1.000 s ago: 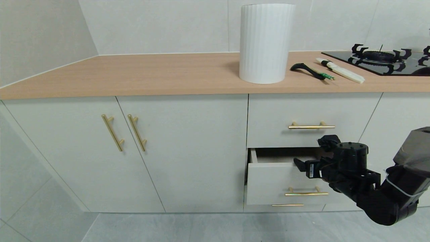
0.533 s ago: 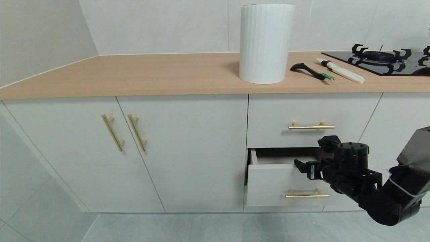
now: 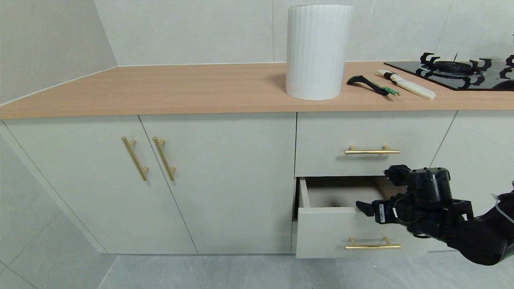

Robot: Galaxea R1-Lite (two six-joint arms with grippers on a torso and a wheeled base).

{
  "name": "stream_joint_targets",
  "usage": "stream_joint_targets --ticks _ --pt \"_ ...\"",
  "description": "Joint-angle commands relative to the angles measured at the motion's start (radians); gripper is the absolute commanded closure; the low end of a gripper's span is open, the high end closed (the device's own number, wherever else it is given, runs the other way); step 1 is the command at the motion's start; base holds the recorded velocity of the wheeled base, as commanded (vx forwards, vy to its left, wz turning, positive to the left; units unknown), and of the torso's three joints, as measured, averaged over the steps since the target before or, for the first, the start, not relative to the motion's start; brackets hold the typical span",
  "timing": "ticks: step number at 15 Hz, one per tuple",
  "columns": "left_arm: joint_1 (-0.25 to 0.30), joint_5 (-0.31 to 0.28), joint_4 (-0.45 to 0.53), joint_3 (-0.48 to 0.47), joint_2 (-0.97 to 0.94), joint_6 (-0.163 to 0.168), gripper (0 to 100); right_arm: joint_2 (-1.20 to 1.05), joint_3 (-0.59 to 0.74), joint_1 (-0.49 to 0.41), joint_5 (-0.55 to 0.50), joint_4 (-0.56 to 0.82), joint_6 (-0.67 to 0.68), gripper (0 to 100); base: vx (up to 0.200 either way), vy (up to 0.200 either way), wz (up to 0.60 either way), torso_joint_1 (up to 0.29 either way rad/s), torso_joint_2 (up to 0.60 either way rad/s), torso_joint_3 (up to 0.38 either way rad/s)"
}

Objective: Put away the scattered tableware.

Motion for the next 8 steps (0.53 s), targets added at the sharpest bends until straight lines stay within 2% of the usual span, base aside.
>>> stream_joint_targets --ticks 1,8 --pt "0.001 0.001 0.000 0.000 0.000 -0.001 0 -0.078 -0.011 0.019 0.001 0.066 -0.003 0 0.000 0.000 0.00 0.000 0.00 0.000" --pt "0.001 0.001 0.002 0.000 0.000 0.001 0 -0.141 -0.053 0.034 0.005 0.306 -0.003 0 0.000 0.000 0.00 0.000 0.00 0.000"
